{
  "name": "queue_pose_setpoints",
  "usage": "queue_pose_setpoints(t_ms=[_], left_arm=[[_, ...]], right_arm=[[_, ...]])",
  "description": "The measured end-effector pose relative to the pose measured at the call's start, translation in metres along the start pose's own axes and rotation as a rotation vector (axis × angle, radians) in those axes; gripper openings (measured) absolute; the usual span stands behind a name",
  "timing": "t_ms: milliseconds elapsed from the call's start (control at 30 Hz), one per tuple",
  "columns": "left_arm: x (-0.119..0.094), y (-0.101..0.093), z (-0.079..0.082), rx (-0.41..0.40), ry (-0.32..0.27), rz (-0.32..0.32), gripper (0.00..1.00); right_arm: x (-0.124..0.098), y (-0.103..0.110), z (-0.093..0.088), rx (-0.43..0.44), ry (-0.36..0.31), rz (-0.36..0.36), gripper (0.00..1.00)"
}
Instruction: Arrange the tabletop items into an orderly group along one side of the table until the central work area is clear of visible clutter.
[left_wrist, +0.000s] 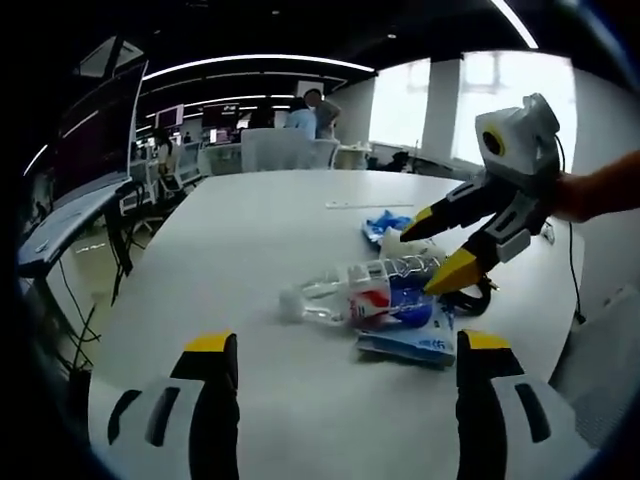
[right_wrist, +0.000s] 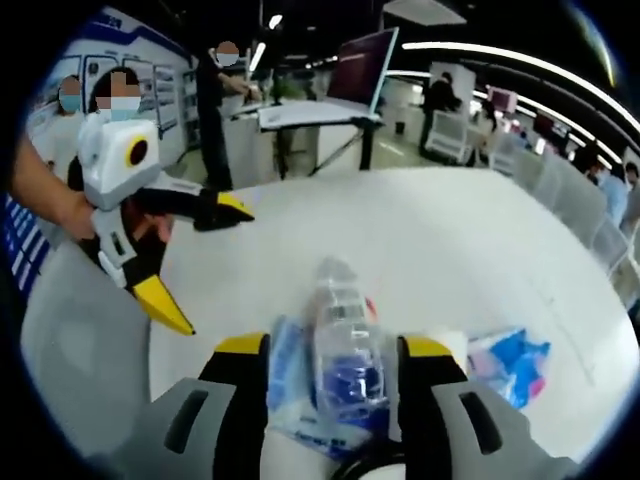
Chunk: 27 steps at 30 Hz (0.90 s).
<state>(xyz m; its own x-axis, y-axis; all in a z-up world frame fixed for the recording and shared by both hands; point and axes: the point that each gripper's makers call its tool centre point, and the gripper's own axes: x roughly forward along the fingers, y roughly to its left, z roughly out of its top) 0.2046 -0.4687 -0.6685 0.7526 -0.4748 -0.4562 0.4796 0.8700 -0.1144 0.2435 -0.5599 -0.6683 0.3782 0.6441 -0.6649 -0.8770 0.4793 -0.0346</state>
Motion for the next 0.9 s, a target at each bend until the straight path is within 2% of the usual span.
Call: queue_pose_setpoints(t_ms=[267,700,900], left_arm=[[0.0,0.003,-0.004,-0.014,0.006,0.008,0.9],[0.004,0.008,-0.003,0.027,0.025,-0.007,0.9],[0.007,0.004,-0.008,0.019,0.034,-0.011,0.9]], right_arm=[[0.014,-0.004,0.0,-0.02,0.041,0.019,0.47],[0.04,-0.01,0.001,-0.032,0.127,0.031,0.46],[0.047,-0.01,-0.002,-0.024,0.162,0.059,0.41]])
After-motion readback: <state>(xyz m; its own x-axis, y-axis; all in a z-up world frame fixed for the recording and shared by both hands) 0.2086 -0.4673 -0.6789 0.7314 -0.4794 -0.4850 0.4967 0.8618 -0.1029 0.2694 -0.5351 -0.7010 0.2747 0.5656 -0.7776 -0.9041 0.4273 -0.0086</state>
